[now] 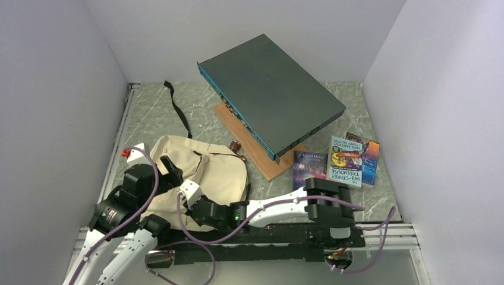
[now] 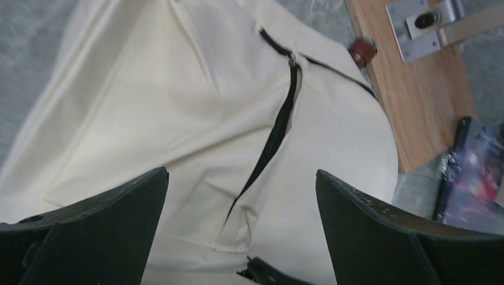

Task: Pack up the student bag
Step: Unzip the student bag at the center of the board.

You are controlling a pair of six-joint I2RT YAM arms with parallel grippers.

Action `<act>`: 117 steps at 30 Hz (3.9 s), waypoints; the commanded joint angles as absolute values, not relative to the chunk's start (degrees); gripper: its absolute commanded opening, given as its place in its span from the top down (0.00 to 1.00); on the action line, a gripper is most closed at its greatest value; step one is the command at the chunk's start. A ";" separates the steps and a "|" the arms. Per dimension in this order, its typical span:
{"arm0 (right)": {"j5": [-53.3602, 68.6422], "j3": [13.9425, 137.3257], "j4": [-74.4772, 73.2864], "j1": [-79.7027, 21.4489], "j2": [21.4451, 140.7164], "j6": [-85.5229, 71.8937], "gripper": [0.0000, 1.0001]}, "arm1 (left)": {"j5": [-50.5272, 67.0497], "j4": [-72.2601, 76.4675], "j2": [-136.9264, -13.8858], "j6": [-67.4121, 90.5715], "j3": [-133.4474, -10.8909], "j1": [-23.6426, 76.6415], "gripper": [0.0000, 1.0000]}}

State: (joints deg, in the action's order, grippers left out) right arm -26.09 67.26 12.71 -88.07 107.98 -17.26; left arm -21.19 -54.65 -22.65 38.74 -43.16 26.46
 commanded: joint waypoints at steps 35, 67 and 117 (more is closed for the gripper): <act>-4.03 46.76 45.00 -81.30 98.32 -20.54 0.96 | -21.21 -47.88 -32.59 69.45 -20.48 26.45 0.16; -1.82 55.15 32.09 -79.99 108.47 -18.49 0.63 | -19.41 -45.92 -28.33 67.59 -16.39 26.40 0.17; -46.48 31.93 13.29 -90.45 75.66 -45.07 1.00 | -14.33 -45.41 -29.67 53.55 -27.06 26.10 0.05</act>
